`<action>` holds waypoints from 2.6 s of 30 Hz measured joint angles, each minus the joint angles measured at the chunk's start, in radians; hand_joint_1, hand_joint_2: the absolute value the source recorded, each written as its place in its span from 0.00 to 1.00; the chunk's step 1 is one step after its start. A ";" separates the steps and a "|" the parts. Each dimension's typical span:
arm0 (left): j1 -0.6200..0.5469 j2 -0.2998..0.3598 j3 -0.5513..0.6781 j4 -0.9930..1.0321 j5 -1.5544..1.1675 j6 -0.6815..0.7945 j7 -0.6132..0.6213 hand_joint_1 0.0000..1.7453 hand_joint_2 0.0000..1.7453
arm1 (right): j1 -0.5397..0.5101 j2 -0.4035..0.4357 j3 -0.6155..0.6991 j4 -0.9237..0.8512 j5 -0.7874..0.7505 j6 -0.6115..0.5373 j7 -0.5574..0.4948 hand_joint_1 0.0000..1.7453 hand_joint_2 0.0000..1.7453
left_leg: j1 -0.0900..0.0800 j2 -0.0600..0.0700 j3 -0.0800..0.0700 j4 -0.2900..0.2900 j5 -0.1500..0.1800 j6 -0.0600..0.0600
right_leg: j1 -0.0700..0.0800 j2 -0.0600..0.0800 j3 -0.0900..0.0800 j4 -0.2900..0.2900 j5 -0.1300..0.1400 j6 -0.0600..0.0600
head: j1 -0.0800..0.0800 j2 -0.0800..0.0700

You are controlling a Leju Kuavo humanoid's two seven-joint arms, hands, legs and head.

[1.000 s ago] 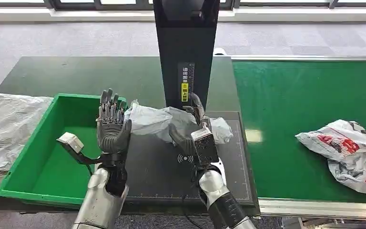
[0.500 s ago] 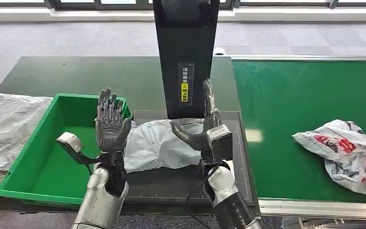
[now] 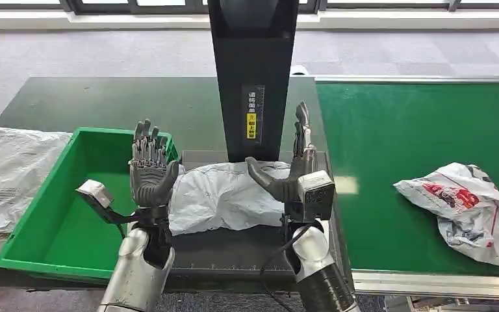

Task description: Moved the parcel from conveyor to table for the left to box.

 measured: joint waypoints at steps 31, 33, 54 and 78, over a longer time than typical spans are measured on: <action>-0.102 -0.007 -0.217 0.212 -0.801 0.359 0.011 0.00 1.00 | 0.137 -0.034 -0.081 -0.539 0.286 -0.443 0.000 0.00 1.00 | -0.003 0.004 0.002 0.001 -0.002 0.002 | -0.003 0.004 0.000 -0.001 0.001 0.002 | 0.000 0.000; -0.109 -0.008 -0.217 0.253 -0.805 0.362 0.005 0.00 1.00 | 0.140 -0.035 -0.085 -0.560 0.282 -0.443 0.000 0.00 1.00 | -0.003 0.004 0.002 0.001 -0.002 0.002 | -0.003 0.003 0.000 -0.001 0.001 0.002 | 0.000 0.000; -0.129 -0.010 -0.217 0.368 -0.888 0.355 0.045 0.00 1.00 | 0.149 -0.036 -0.108 -0.590 0.285 -0.443 0.001 0.00 1.00 | -0.003 0.004 0.002 0.000 -0.002 0.002 | -0.003 0.003 0.001 -0.001 0.001 0.002 | 0.000 0.000; -0.258 -0.013 -0.223 0.686 -1.302 0.519 0.451 0.00 1.00 | 0.162 -0.036 -0.132 -0.614 0.299 -0.443 0.000 0.00 1.00 | -0.003 0.004 0.002 0.000 -0.002 0.002 | -0.003 0.003 0.001 -0.001 0.001 0.002 | 0.000 0.000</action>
